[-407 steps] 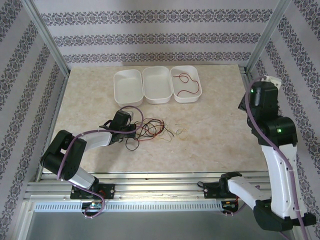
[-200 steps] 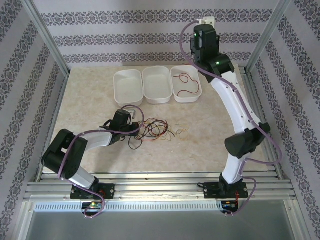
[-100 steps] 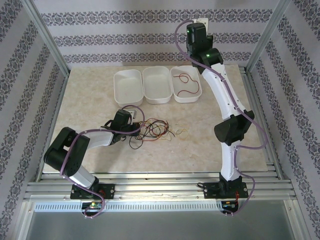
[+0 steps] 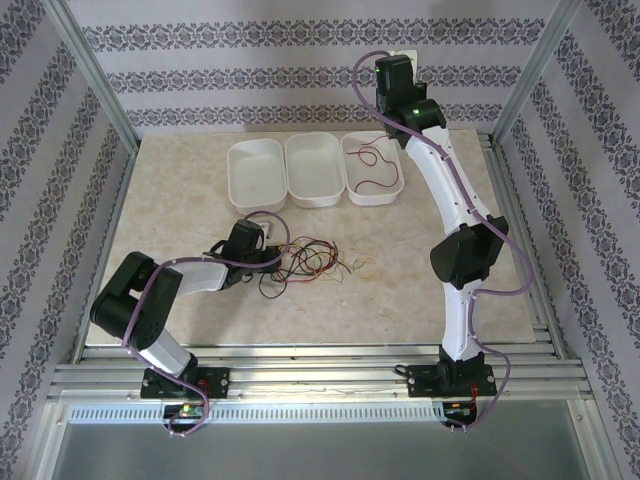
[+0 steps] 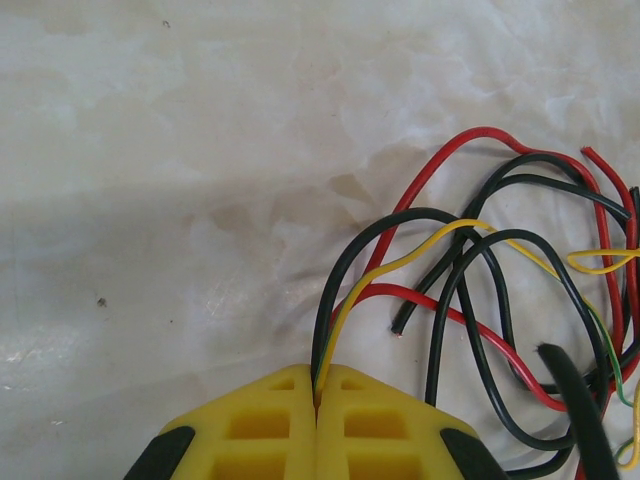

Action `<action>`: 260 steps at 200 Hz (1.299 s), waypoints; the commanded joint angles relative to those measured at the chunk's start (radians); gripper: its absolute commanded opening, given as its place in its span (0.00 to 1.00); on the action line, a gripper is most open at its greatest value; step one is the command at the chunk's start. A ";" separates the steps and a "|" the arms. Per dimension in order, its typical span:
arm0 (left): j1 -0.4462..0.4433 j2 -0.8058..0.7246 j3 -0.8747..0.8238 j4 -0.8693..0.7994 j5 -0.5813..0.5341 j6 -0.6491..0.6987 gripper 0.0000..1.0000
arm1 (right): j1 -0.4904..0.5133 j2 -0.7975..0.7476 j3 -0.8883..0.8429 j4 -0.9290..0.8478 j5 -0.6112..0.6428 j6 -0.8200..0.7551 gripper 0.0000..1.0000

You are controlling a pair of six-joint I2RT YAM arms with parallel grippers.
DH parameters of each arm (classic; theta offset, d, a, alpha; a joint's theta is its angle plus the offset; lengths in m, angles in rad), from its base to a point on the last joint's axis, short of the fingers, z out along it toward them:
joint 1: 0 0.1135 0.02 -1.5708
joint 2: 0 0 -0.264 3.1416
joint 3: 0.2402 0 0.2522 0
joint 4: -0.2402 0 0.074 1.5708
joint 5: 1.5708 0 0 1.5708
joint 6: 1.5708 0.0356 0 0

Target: Untangle the cables

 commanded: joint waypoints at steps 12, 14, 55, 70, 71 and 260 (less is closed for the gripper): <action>0.012 0.005 0.001 0.041 0.008 -0.015 0.00 | 0.016 0.015 -0.004 -0.013 -0.017 0.016 0.00; 0.012 0.005 0.001 0.040 0.008 -0.015 0.00 | 0.018 0.017 -0.003 -0.015 -0.016 0.015 0.00; 0.011 -0.002 -0.004 0.040 0.007 -0.015 0.00 | 0.024 0.039 -0.013 -0.046 -0.009 0.027 0.00; 0.012 -0.004 -0.008 0.039 0.004 -0.014 0.00 | 0.022 0.034 -0.029 -0.053 0.013 0.028 0.00; 0.012 -0.004 -0.008 0.039 0.005 -0.014 0.00 | 0.021 0.034 -0.030 -0.054 0.014 0.029 0.00; 0.013 0.005 0.013 0.019 0.005 -0.014 0.00 | -0.073 0.360 0.166 -0.239 -0.391 0.104 0.00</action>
